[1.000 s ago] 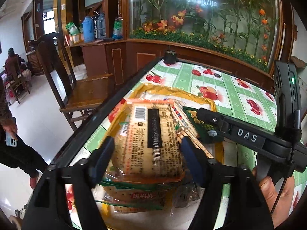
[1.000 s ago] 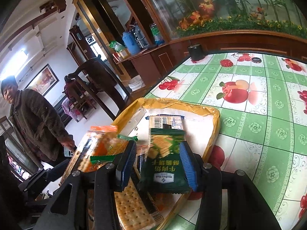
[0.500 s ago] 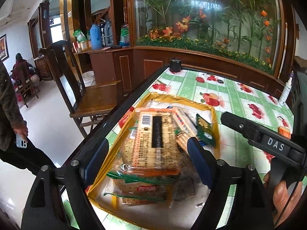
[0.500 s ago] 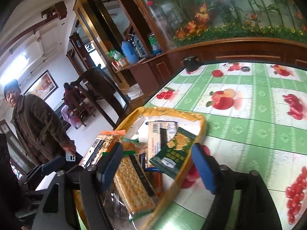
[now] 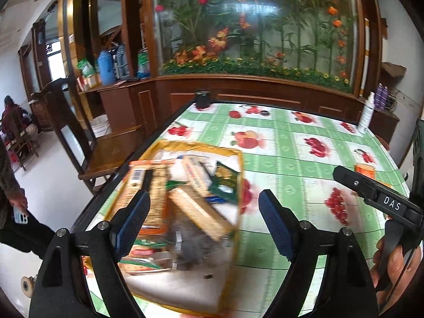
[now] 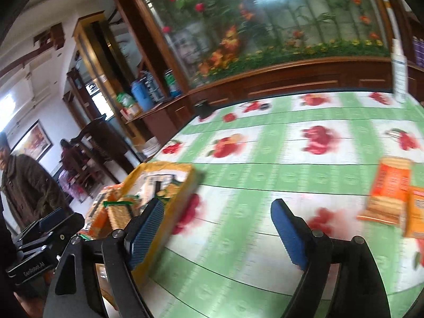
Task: Organize snacks
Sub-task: 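Withdraw both tools from the tray toward the remaining orange packs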
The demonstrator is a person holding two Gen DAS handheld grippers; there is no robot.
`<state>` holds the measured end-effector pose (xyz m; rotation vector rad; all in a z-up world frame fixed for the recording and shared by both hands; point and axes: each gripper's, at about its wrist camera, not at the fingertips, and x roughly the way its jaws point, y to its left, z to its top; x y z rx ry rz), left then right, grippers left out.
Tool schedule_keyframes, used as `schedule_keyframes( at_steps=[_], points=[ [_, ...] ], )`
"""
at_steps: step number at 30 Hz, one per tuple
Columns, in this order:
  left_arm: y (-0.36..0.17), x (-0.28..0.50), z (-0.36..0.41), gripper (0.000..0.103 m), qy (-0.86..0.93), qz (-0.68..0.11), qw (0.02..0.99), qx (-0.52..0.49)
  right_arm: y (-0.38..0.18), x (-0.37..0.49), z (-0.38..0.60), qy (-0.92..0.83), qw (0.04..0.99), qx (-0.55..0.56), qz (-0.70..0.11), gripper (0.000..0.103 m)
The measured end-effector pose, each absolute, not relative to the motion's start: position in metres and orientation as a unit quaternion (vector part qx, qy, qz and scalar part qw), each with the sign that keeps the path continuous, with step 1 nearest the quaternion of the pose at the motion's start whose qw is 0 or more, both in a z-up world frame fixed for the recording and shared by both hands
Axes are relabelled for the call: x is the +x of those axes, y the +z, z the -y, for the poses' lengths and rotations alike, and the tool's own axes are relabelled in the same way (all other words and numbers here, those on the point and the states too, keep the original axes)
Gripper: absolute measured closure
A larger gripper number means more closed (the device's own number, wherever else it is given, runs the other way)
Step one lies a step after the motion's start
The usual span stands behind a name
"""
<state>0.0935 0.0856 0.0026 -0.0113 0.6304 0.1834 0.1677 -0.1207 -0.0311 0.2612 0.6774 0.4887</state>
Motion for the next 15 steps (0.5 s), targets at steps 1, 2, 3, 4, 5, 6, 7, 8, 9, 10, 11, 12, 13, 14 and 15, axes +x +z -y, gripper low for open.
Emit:
schedule_keyframes(
  at_steps=[1,2,3,4,5,6,7,8,9,10,11,12,13,14,15],
  points=[
    [0.003,0.094,-0.081,0.018,0.086,-0.31,0.947,-0.004,-0.031,0.166,0.133,0.227,0.908,0.132,-0.327,0.018],
    [0.004,0.093,-0.076,0.018,0.082,-0.309,0.947,-0.002,-0.031,0.164,0.142,0.221,0.909,0.135,-0.326,0.018],
    [0.004,0.094,-0.069,0.019,0.077,-0.309,0.948,0.002,-0.031,0.162,0.15,0.215,0.911,0.138,-0.324,0.017],
    [0.005,0.094,-0.064,0.018,0.073,-0.309,0.948,0.005,-0.031,0.16,0.158,0.209,0.912,0.141,-0.323,0.017],
    [0.006,0.095,-0.057,0.019,0.068,-0.309,0.949,0.008,-0.031,0.158,0.166,0.203,0.914,0.143,-0.322,0.016],
    [0.006,0.096,-0.053,0.019,0.065,-0.309,0.949,0.009,-0.03,0.155,0.174,0.196,0.915,0.144,-0.321,0.016],
    [0.006,0.097,-0.048,0.019,0.061,-0.309,0.949,0.011,-0.03,0.153,0.184,0.188,0.917,0.144,-0.32,0.015],
    [0.006,0.098,-0.042,0.019,0.056,-0.31,0.949,0.014,-0.03,0.15,0.191,0.181,0.919,0.145,-0.319,0.015],
    [0.005,0.1,-0.036,0.019,0.051,-0.311,0.949,0.016,-0.029,0.149,0.197,0.176,0.92,0.146,-0.319,0.014],
    [0.005,0.102,-0.031,0.019,0.048,-0.312,0.949,0.018,-0.029,0.147,0.204,0.169,0.921,0.147,-0.318,0.013],
    [0.004,0.103,-0.026,0.018,0.046,-0.312,0.949,0.019,-0.029,0.145,0.214,0.158,0.923,0.149,-0.318,0.011],
    [0.003,0.106,-0.021,0.018,0.041,-0.314,0.948,0.02,-0.029,0.144,0.221,0.15,0.924,0.15,-0.318,0.01],
    [0.002,0.11,-0.014,0.018,0.035,-0.317,0.948,0.023,-0.03,0.142,0.231,0.14,0.925,0.152,-0.318,0.009],
    [0.001,0.114,-0.006,0.018,0.03,-0.32,0.947,0.026,-0.03,0.139,0.237,0.133,0.926,0.152,-0.318,0.008],
    [0.0,0.118,0.001,0.018,0.024,-0.322,0.946,0.028,-0.03,0.137,0.244,0.125,0.928,0.151,-0.318,0.007]
  ],
)
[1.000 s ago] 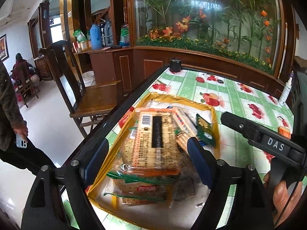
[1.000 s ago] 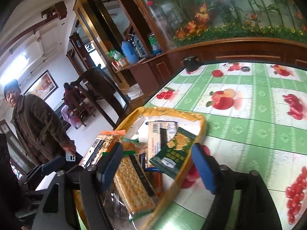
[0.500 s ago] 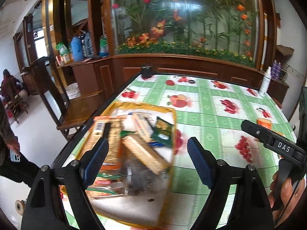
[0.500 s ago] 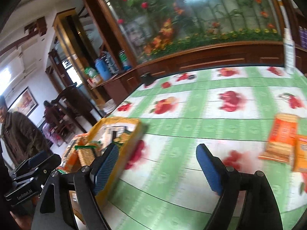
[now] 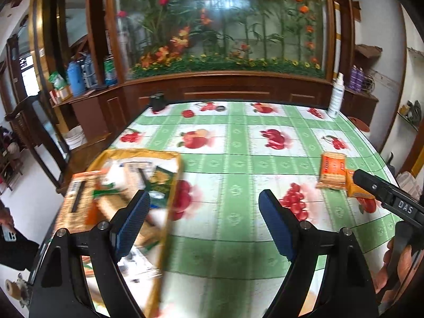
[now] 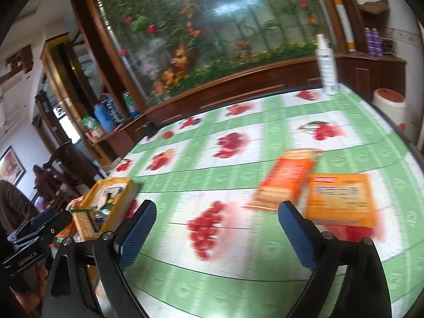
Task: Organize snacks
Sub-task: 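Withdraw both tools from the tray toward the remaining orange packs, then grasp the orange cracker pack with the left tool while the right tool grasps the yellow-orange biscuit pack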
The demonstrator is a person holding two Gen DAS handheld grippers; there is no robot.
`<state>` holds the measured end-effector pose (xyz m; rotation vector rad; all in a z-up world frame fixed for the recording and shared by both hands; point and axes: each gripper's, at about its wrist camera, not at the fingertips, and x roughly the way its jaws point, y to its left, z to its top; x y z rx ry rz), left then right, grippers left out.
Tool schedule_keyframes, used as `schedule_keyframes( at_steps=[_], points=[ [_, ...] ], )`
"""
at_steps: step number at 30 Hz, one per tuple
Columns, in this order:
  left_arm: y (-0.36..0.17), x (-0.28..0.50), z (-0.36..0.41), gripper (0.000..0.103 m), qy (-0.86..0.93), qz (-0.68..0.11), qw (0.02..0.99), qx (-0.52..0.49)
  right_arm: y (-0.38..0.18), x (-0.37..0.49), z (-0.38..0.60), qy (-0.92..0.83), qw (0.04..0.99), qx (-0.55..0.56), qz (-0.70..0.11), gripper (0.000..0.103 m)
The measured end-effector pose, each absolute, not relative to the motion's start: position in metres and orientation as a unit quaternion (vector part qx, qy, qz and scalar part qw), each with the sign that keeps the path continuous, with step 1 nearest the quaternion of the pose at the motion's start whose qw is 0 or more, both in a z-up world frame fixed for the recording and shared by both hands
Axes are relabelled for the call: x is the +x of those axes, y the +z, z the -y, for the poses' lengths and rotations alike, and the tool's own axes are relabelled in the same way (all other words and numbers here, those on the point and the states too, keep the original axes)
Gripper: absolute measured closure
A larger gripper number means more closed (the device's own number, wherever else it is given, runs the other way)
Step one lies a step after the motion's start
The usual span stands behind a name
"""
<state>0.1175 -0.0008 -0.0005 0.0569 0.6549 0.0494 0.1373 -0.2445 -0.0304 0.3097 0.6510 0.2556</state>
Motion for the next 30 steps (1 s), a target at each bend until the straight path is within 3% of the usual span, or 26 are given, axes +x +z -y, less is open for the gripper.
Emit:
schedule_keyframes(
  at_steps=[2,12,22,30],
  points=[
    [-0.004,0.127,0.017,0.014,0.012,-0.327,0.944,0.035,-0.031,0.133,0.263,0.1,0.931,0.15,-0.317,0.005],
    [-0.036,0.174,0.102,0.014,-0.07,-0.384,0.918,0.072,-0.047,0.136,0.331,-0.024,0.932,0.132,-0.337,0.002],
    [-0.053,0.202,0.142,0.014,-0.114,-0.416,0.9,0.063,-0.071,0.159,0.325,-0.018,0.918,0.083,-0.387,0.002],
    [-0.063,0.239,0.172,0.014,-0.144,-0.438,0.886,0.046,-0.069,0.187,0.355,-0.01,0.907,0.124,-0.403,0.001]
  ],
)
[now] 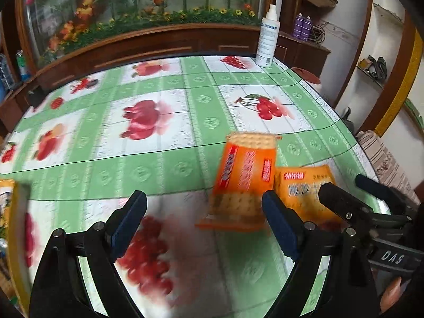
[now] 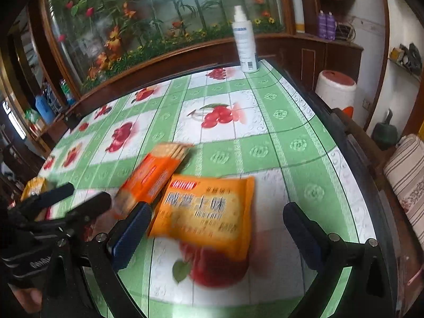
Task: Organize snacks
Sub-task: 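Grasp the orange cracker pack with the left tool while the right tool grasps the yellow-orange biscuit pack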
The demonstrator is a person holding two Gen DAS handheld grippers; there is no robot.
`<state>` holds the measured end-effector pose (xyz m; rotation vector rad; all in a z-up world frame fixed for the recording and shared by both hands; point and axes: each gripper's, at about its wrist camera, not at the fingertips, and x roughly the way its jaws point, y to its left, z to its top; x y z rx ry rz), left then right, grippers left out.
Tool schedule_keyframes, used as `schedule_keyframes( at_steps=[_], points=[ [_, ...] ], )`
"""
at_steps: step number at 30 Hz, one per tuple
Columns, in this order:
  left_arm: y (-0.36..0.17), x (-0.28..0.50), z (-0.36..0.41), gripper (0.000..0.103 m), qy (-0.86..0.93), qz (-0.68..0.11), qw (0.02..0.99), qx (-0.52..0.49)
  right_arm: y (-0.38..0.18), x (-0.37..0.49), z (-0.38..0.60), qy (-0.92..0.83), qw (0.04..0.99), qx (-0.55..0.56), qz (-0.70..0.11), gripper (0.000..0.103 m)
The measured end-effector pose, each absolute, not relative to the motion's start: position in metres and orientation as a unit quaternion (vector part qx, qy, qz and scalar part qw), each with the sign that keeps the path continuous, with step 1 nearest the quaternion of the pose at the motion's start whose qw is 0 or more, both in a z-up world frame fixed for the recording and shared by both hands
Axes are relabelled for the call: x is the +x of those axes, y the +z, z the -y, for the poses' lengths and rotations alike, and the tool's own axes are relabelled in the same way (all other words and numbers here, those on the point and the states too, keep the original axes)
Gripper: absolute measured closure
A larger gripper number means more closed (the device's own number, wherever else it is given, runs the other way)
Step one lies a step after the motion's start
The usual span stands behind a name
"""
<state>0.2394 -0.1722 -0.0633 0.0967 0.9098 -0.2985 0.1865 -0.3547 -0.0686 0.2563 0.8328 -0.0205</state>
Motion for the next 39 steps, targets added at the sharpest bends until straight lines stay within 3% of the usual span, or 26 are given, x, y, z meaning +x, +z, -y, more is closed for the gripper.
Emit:
schedule_keyframes(
  at_steps=[4,11,17,20,29,39],
  points=[
    [-0.07,0.252,0.177,0.014,-0.136,-0.442,0.885,0.048,-0.076,0.204,0.372,-0.005,0.899,0.167,-0.405,0.001],
    [-0.08,0.263,0.182,0.014,-0.102,-0.44,0.889,0.079,-0.085,0.225,0.355,-0.089,0.902,0.031,-0.422,0.001],
    [-0.078,0.266,0.171,0.014,-0.078,-0.432,0.892,0.109,-0.088,0.215,0.348,-0.018,0.891,0.05,-0.451,0.002],
    [-0.072,0.271,0.156,0.014,-0.092,-0.44,0.89,0.077,-0.088,0.201,0.335,0.031,0.883,0.04,-0.466,0.002],
    [-0.058,0.274,0.147,0.014,-0.124,-0.44,0.887,0.058,-0.077,0.217,0.297,0.137,0.867,-0.093,-0.469,0.0],
    [-0.068,0.273,0.175,0.014,-0.174,-0.459,0.868,0.069,-0.095,0.225,0.296,0.085,0.833,-0.158,-0.523,0.0]
  ],
)
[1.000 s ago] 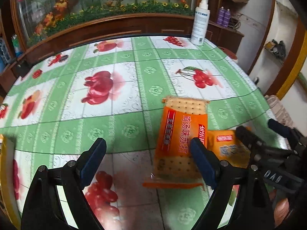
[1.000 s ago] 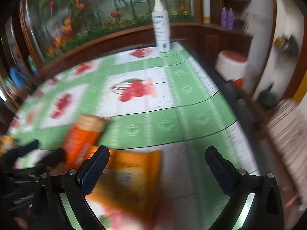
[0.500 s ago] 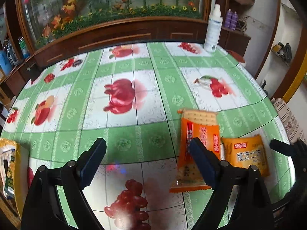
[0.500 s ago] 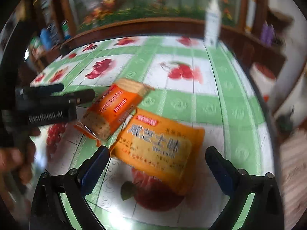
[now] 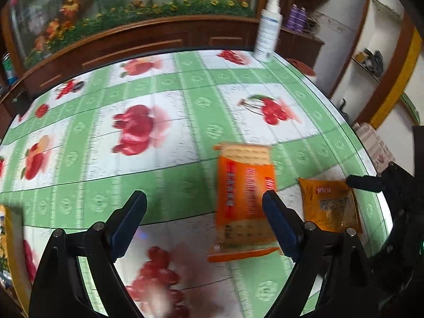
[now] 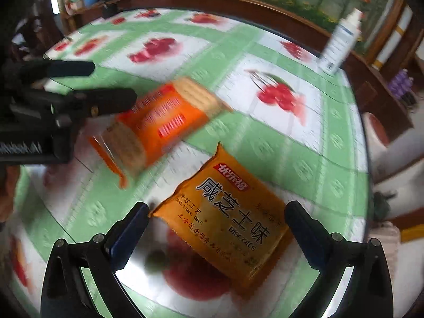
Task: Organize snacks
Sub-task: 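Grasp the orange cracker pack with the left tool while the right tool grasps the yellow-orange biscuit pack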
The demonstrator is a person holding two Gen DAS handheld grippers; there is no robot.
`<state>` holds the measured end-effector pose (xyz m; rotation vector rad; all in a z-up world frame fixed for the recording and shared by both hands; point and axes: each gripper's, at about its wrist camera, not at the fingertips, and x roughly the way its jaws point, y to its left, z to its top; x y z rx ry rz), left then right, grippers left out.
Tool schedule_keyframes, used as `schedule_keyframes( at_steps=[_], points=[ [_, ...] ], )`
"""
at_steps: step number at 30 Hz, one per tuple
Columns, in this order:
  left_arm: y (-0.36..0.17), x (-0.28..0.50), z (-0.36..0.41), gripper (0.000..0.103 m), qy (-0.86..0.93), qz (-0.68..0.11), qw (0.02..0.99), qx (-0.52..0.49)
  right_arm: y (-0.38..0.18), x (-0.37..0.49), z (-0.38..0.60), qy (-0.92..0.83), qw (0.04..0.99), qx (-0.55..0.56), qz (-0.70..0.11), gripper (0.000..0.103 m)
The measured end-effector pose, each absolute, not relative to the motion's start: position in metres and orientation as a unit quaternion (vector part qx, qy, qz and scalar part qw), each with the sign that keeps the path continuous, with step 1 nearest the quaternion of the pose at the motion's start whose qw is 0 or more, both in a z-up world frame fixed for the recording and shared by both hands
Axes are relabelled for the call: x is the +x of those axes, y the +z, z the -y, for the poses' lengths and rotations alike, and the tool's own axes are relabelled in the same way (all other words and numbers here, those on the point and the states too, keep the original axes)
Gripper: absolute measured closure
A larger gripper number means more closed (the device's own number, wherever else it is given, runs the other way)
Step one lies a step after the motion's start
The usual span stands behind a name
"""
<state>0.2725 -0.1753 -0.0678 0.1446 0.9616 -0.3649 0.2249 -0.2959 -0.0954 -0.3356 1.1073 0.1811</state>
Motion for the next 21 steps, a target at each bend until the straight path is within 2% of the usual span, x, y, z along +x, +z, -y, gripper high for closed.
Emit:
schedule_keyframes(
  at_steps=[10,15,18,19,20,21],
  points=[
    [-0.094,0.279,0.224,0.014,-0.174,-0.488,0.848,0.111,-0.093,0.206,0.309,0.045,0.838,-0.161,-0.519,0.0],
    [-0.099,0.282,0.218,0.014,-0.171,-0.488,0.85,0.101,-0.094,0.213,0.324,0.043,0.841,-0.128,-0.524,0.0],
    [-0.097,0.28,0.206,0.028,-0.17,-0.479,0.856,0.096,-0.092,0.211,0.327,0.044,0.842,-0.104,-0.527,0.0],
    [-0.095,0.278,0.202,0.041,-0.166,-0.476,0.858,0.097,-0.091,0.21,0.329,0.046,0.843,-0.094,-0.528,0.0],
    [-0.094,0.279,0.199,0.047,-0.163,-0.474,0.86,0.097,-0.09,0.208,0.329,0.051,0.843,-0.082,-0.529,0.0],
    [-0.094,0.278,0.193,0.048,-0.16,-0.475,0.86,0.093,-0.089,0.205,0.329,0.056,0.844,-0.075,-0.527,0.001]
  ],
)
